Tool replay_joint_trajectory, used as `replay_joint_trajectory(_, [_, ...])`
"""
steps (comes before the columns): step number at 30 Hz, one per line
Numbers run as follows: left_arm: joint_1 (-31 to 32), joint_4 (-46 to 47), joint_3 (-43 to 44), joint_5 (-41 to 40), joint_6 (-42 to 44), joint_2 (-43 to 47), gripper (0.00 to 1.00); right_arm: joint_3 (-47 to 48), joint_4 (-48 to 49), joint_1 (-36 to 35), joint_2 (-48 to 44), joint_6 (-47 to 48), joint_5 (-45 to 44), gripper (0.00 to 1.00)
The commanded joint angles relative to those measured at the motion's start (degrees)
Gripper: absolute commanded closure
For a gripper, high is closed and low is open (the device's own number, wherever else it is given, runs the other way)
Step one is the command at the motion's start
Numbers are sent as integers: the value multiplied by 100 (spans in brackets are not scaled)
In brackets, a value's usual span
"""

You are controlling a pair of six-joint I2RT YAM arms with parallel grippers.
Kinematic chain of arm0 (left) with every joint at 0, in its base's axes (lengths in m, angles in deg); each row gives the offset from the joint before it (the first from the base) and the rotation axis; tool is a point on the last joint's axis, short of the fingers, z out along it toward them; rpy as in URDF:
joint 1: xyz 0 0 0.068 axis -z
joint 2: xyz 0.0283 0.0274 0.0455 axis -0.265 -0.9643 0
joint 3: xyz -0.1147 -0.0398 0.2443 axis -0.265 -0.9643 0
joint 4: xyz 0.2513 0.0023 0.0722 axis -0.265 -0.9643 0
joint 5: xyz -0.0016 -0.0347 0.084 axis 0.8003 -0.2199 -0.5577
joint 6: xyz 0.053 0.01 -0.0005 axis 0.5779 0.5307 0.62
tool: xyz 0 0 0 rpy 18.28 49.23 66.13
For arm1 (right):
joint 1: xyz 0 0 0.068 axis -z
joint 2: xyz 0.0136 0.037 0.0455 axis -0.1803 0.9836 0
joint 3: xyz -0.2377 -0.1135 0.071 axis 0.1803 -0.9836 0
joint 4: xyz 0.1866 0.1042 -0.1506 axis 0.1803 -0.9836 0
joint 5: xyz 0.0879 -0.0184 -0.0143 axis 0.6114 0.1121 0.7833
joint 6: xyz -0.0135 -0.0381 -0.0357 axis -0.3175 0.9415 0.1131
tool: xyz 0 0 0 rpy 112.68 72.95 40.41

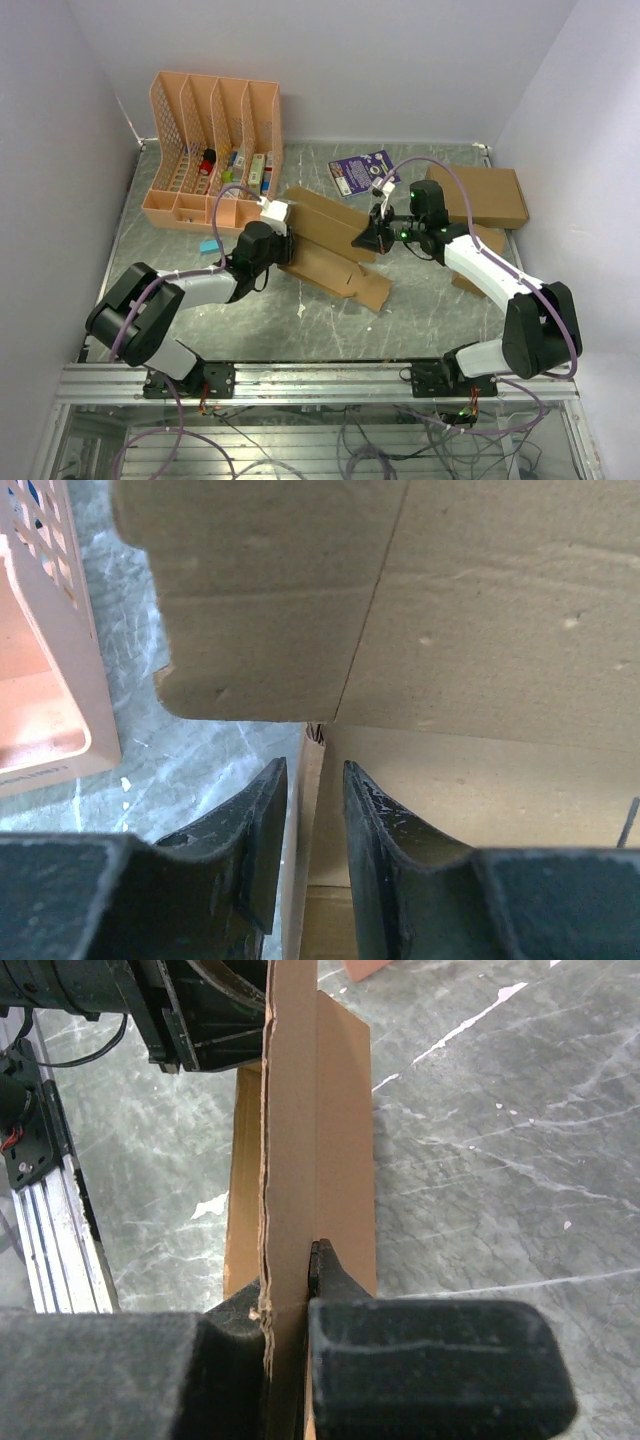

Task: Fold the paper box

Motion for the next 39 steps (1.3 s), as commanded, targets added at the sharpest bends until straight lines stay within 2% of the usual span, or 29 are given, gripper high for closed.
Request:
replay_joint_trajectory(1, [131, -227, 227, -490, 286, -135, 60, 39, 25, -58, 48, 98, -64, 100])
replay_joint_trajectory(8, [147, -526, 217, -565, 295, -127, 57, 43, 12, -68, 49, 106, -82, 100])
replay_joint_trajectory(15, [147, -416, 132, -541, 228, -307, 59, 39, 15, -80, 38, 107, -83, 100])
replay_joint_trajectory(18, [147, -403, 170, -559, 252, -360, 68, 39, 9, -81, 35, 115, -91, 100])
replay_joint_trajectory(21, [151, -382, 184, -590, 311, -423, 70, 47, -3, -101, 32, 140, -129, 100])
replay_joint_trajectory(26, [162, -342, 173, -789, 458, -582, 92, 64, 2, -149, 2, 112, -153, 100])
replay_joint_trajectory(27, [168, -350, 156, -888, 462, -580, 93, 65, 2, -148, -5, 107, -145, 100])
replay_joint_trajectory(32, [243, -463, 134, -1313, 444, -505, 93, 48, 24, -150, -42, 89, -177, 100])
replay_joint_trajectory(39, [618, -1106, 568, -2257, 281, -780, 93, 30, 44, -159, -36, 67, -152, 100])
